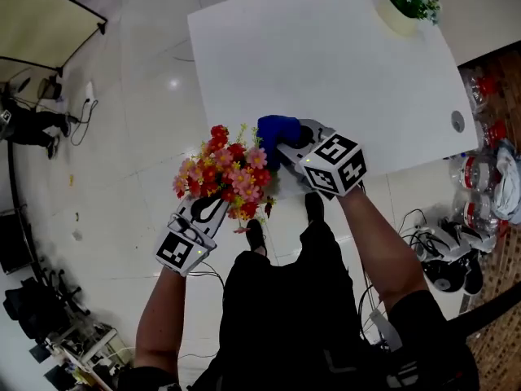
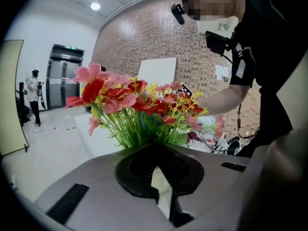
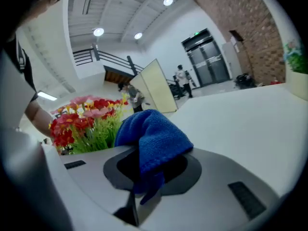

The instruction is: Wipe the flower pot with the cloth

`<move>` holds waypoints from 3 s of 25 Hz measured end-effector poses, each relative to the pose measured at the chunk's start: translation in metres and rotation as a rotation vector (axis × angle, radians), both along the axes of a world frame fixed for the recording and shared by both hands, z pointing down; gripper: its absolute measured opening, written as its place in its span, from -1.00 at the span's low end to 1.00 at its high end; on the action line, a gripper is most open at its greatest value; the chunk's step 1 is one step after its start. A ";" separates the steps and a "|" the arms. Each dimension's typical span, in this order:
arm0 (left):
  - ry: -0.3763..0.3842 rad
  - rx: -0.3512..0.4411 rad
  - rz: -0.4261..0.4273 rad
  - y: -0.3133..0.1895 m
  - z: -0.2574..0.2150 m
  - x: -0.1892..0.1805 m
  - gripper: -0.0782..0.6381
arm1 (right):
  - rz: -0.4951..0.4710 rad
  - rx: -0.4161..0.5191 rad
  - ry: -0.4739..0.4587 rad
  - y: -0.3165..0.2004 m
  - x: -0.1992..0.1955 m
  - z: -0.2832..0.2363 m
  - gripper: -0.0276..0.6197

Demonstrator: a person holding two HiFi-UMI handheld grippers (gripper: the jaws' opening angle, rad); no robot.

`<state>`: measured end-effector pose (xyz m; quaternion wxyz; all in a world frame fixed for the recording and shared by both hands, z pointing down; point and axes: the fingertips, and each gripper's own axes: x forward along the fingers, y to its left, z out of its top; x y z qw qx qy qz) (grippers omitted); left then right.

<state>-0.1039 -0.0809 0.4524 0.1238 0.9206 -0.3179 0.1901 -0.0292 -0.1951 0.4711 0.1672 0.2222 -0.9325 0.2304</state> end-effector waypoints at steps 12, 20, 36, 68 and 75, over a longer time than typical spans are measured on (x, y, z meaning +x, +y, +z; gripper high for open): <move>-0.012 0.024 -0.079 -0.005 0.004 -0.009 -0.78 | -0.259 -0.061 0.056 0.048 -0.017 0.019 -0.73; -0.002 0.035 -0.020 -0.003 0.005 -0.009 -0.78 | -0.160 -0.092 0.059 0.098 -0.004 0.023 -0.72; 0.019 0.058 -0.057 -0.007 0.006 -0.004 -0.78 | -0.088 -0.056 0.028 0.047 -0.001 0.023 -0.72; 0.035 0.023 -0.221 -0.011 0.005 0.002 -0.78 | -0.922 -0.078 0.051 0.017 -0.078 0.007 -0.72; -0.033 0.157 -0.181 -0.017 0.002 0.001 -0.78 | -1.083 -0.129 0.088 0.038 -0.105 0.029 -0.72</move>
